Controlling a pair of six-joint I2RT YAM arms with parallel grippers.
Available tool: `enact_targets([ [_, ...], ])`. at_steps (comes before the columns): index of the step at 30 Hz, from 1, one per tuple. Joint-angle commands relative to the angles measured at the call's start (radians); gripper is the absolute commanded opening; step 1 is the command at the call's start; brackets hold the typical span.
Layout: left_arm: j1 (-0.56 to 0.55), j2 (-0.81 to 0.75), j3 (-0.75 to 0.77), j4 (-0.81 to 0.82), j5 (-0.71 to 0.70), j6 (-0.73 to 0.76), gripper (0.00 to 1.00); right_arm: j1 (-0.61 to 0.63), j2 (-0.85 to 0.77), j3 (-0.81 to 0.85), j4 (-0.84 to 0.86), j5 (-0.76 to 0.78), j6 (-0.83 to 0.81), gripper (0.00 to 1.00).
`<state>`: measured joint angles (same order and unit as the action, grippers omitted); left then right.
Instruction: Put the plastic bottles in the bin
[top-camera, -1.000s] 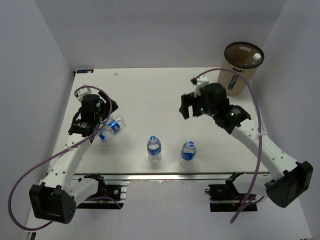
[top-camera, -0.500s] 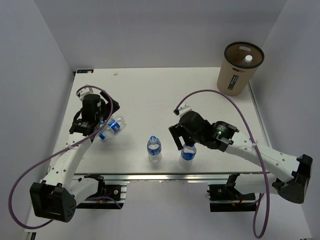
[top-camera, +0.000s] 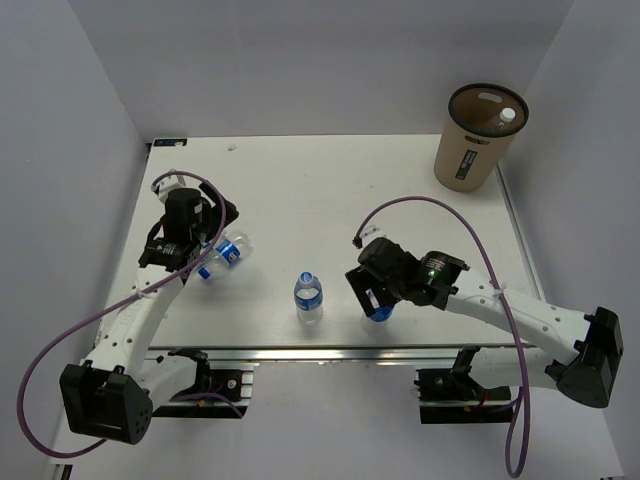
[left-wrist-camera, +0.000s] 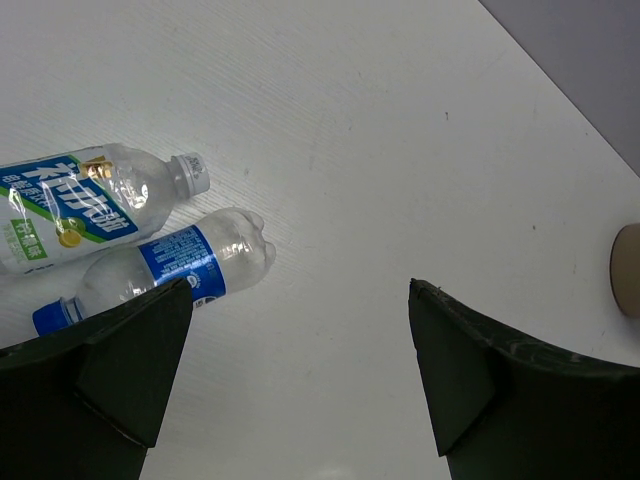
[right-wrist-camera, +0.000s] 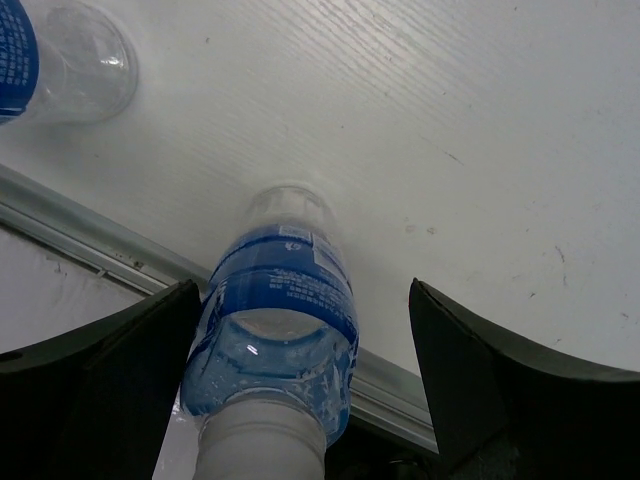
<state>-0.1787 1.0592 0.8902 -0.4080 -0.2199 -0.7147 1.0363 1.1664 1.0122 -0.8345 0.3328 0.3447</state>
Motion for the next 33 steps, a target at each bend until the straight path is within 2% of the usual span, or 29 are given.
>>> enact_targets([
  [1,-0.001,0.001,0.003,0.003,-0.018,0.006,0.98,0.005,-0.016,-0.014,0.018,-0.015,0.023,0.89],
  [2,0.001,0.002,0.003,0.003,-0.019,0.006,0.98,0.005,-0.016,-0.023,0.035,-0.02,0.027,0.88],
  [4,0.001,0.005,0.007,0.0,-0.021,0.006,0.98,0.005,-0.013,-0.023,0.041,-0.037,0.027,0.75],
  [6,0.001,0.007,0.01,-0.002,-0.025,0.008,0.98,0.005,-0.01,-0.012,0.052,-0.038,0.028,0.55],
  [7,-0.001,0.008,0.009,-0.002,-0.029,0.006,0.98,0.005,-0.008,-0.008,0.055,-0.037,0.028,0.4],
  [10,0.001,0.012,0.007,0.0,-0.029,0.008,0.98,0.005,-0.004,0.025,0.069,0.007,0.025,0.31],
  [13,0.001,0.015,0.007,0.001,-0.035,0.006,0.98,-0.01,0.009,0.092,0.095,0.097,0.013,0.26],
  [19,-0.001,0.016,0.001,0.008,-0.044,0.009,0.98,-0.137,0.052,0.237,0.254,0.092,-0.088,0.21],
  [24,0.001,0.048,0.013,0.0,-0.075,0.017,0.98,-0.393,0.181,0.455,0.331,0.055,-0.197,0.18],
  [28,-0.001,0.062,0.03,-0.009,-0.117,0.023,0.98,-0.582,0.35,0.775,0.383,0.202,-0.266,0.17],
  [33,0.001,0.074,0.047,0.001,-0.147,0.024,0.98,-0.766,0.505,1.021,0.463,0.209,-0.283,0.16],
])
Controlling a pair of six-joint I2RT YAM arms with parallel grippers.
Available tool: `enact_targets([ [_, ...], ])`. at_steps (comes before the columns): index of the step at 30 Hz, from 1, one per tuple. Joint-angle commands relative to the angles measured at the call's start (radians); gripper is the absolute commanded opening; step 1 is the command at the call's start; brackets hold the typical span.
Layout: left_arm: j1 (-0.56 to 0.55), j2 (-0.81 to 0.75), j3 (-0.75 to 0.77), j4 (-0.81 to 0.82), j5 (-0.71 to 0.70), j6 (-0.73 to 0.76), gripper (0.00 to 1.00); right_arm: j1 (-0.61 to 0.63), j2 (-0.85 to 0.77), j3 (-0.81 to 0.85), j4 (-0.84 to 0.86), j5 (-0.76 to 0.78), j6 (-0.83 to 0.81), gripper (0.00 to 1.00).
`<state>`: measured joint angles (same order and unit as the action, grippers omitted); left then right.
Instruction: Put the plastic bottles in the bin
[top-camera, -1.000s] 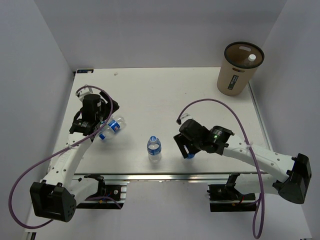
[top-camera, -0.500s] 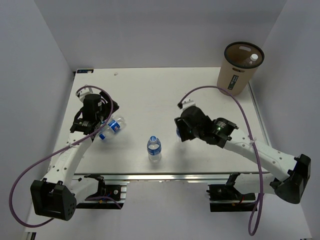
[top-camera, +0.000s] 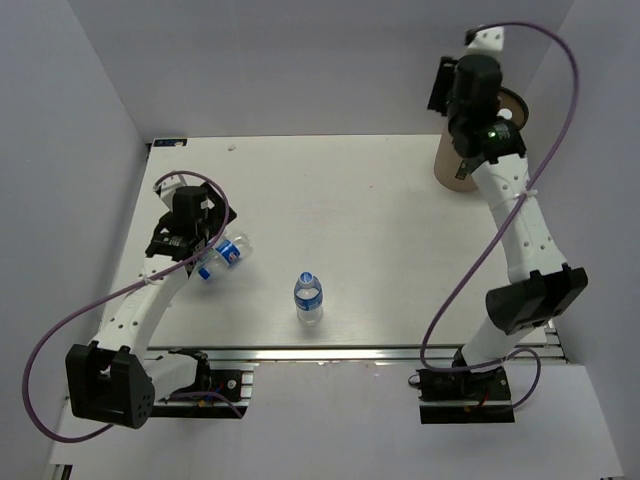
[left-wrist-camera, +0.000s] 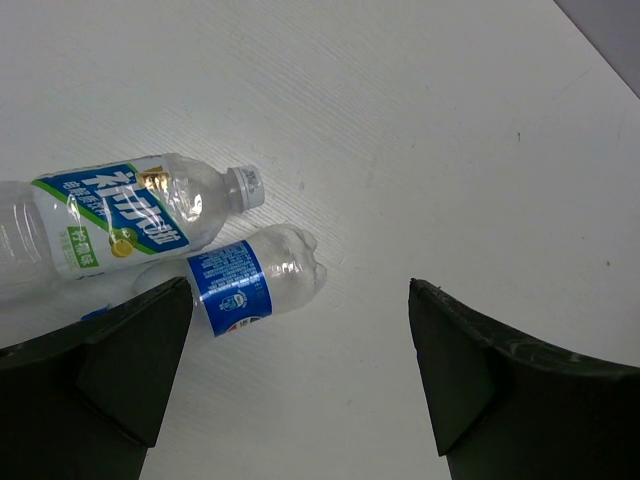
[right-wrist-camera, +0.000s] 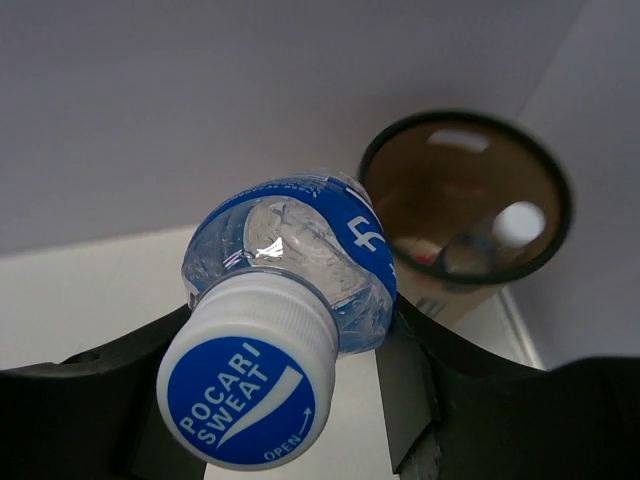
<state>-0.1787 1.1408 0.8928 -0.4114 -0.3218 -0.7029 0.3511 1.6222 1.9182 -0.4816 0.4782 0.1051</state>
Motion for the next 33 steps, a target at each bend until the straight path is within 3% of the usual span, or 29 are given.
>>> enact_targets([
  [1,-0.001,-0.004,0.049,0.009,-0.048,0.016,0.98,-0.112,0.082,0.151,0.113,0.063,-0.035,0.16],
  [6,0.001,0.036,0.081,0.01,-0.066,0.019,0.98,-0.29,0.269,0.35,0.083,-0.047,0.021,0.14],
  [14,0.001,0.109,0.113,0.008,-0.057,0.014,0.98,-0.432,0.373,0.309,0.084,-0.299,0.136,0.15],
  [17,0.001,0.126,0.127,-0.003,-0.057,0.014,0.98,-0.451,0.409,0.317,0.074,-0.386,0.145,0.28],
  [19,0.001,0.123,0.124,-0.001,-0.054,0.011,0.98,-0.452,0.433,0.327,0.064,-0.394,0.13,0.61],
  [20,0.001,0.119,0.124,-0.003,-0.051,0.013,0.98,-0.452,0.441,0.326,0.063,-0.407,0.122,0.89],
  [33,0.001,0.021,0.109,-0.049,-0.063,0.005,0.98,-0.454,0.28,0.32,0.052,-0.475,0.061,0.89],
])
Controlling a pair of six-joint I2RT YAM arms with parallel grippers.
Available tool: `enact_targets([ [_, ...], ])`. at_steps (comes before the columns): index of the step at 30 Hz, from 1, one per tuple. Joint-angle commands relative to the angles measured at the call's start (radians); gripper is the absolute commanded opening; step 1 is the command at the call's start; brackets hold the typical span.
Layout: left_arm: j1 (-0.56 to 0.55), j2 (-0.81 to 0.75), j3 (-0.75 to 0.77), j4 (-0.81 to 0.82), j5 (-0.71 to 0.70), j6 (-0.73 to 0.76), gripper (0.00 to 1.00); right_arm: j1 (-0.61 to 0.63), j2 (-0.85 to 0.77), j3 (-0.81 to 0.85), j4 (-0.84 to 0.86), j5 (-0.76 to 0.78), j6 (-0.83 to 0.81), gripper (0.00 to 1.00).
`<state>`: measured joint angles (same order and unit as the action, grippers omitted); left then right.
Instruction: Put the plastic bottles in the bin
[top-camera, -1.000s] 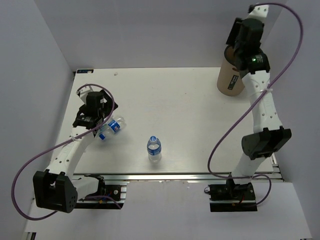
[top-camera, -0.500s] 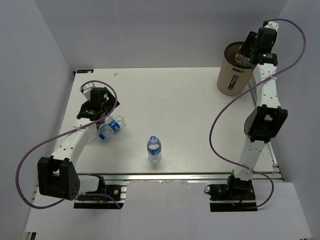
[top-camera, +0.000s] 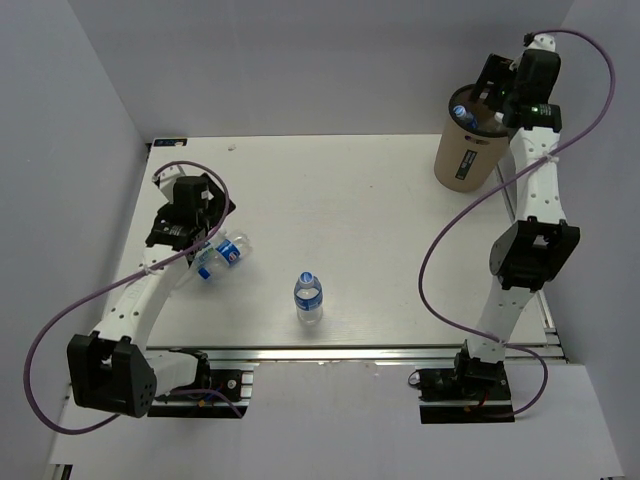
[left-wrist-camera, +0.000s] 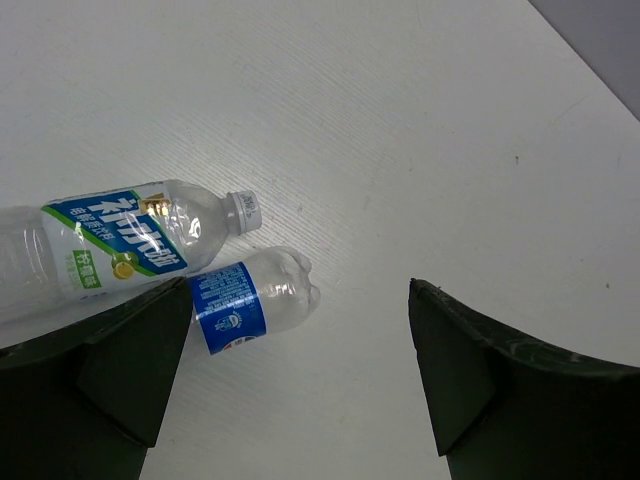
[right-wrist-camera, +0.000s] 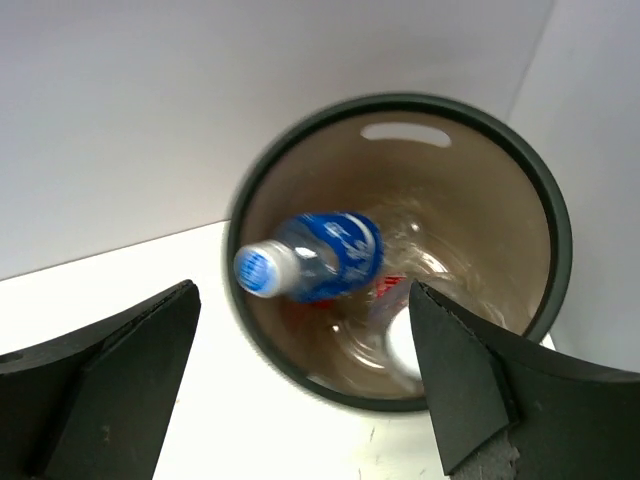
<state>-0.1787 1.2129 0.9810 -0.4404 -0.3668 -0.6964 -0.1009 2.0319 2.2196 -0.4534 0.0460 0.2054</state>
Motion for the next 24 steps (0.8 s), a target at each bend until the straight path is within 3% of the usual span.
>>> enact_targets([
  [1,0.001,-0.056,0.018,-0.021,-0.017,-0.009,0.98,0.0,-0.151,0.008,-0.002,-0.099,-0.047,0.89],
  [2,0.001,-0.061,0.015,-0.023,-0.015,-0.012,0.98,0.003,-0.203,-0.012,-0.013,-0.194,-0.069,0.89],
  [6,0.001,-0.07,0.01,-0.03,0.008,-0.028,0.98,0.098,-0.369,-0.171,-0.088,-0.284,-0.21,0.89],
  [10,-0.001,-0.07,0.004,-0.043,0.052,-0.055,0.98,0.393,-0.554,-0.406,-0.128,-0.343,-0.319,0.89],
  [13,0.001,-0.062,0.002,-0.064,0.083,-0.064,0.98,0.536,-0.709,-0.755,-0.001,-0.519,-0.275,0.89],
  [17,-0.001,-0.062,0.005,-0.113,0.112,-0.058,0.98,0.765,-0.832,-0.931,0.068,-0.612,-0.351,0.89],
  [20,0.001,-0.085,-0.024,-0.121,0.123,-0.064,0.98,0.944,-0.861,-0.982,0.081,-0.569,-0.411,0.89],
  [24,0.001,-0.118,-0.053,-0.124,0.143,-0.069,0.98,1.041,-0.855,-1.067,0.143,-0.494,-0.386,0.89],
])
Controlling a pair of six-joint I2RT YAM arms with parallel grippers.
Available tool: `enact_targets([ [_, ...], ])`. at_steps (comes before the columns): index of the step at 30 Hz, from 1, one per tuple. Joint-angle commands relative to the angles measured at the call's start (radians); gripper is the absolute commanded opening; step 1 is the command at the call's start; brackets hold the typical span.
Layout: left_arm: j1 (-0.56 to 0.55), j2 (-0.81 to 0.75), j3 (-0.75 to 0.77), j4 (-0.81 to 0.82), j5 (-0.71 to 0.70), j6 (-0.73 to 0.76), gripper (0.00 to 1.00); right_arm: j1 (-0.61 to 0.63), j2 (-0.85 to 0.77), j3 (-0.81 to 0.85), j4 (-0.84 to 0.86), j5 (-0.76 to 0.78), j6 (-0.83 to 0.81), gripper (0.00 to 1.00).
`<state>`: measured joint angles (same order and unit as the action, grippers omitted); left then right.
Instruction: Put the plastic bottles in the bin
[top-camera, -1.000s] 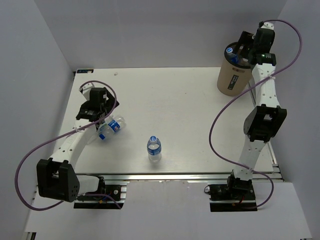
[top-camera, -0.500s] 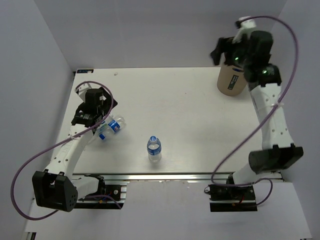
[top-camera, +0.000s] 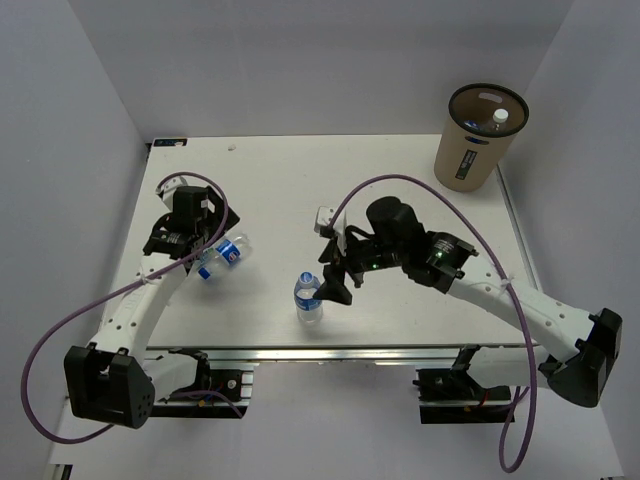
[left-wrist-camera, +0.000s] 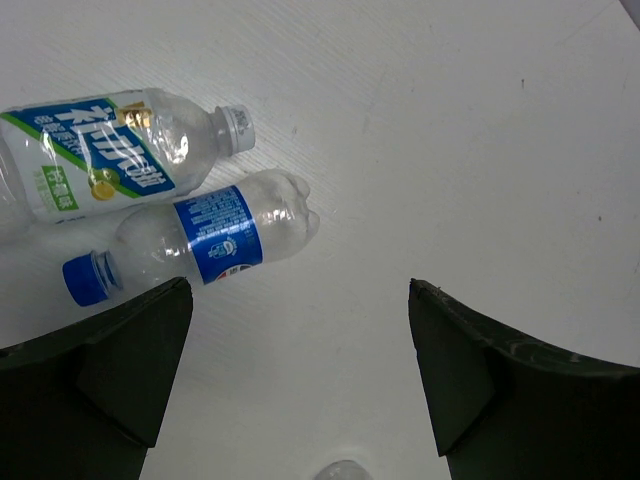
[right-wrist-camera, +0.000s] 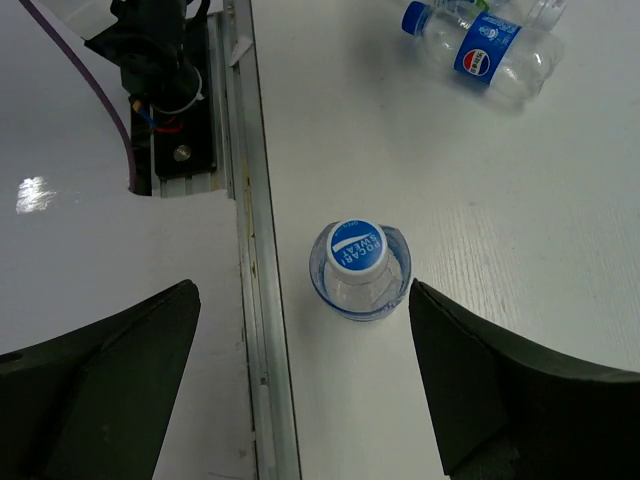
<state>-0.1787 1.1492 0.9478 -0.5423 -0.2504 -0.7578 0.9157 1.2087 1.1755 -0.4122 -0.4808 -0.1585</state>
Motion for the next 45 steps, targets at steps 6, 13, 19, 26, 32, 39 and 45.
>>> enact_targets([
  [6,-0.001,-0.081,-0.044,-0.022,0.04,-0.006,0.98,0.09,0.029,-0.071,0.243,0.131,0.014,0.89],
  [13,-0.001,-0.077,-0.043,-0.019,0.039,0.003,0.98,0.141,0.139,-0.099,0.389,0.243,0.04,0.89],
  [19,-0.001,-0.085,-0.046,-0.021,0.022,0.006,0.98,0.166,0.16,-0.14,0.414,0.333,0.08,0.86],
  [26,0.001,-0.077,-0.046,-0.018,0.023,0.008,0.98,0.166,0.146,-0.232,0.498,0.412,0.122,0.86],
  [32,-0.001,-0.075,-0.044,-0.018,0.026,0.008,0.98,0.166,0.135,-0.263,0.555,0.413,0.132,0.59],
  [39,0.001,-0.071,-0.043,-0.005,0.03,0.009,0.98,0.163,0.075,-0.254,0.564,0.474,0.152,0.32],
  [45,-0.001,-0.037,-0.024,0.018,0.026,0.02,0.98,0.004,0.051,-0.058,0.471,0.751,0.137,0.26],
])
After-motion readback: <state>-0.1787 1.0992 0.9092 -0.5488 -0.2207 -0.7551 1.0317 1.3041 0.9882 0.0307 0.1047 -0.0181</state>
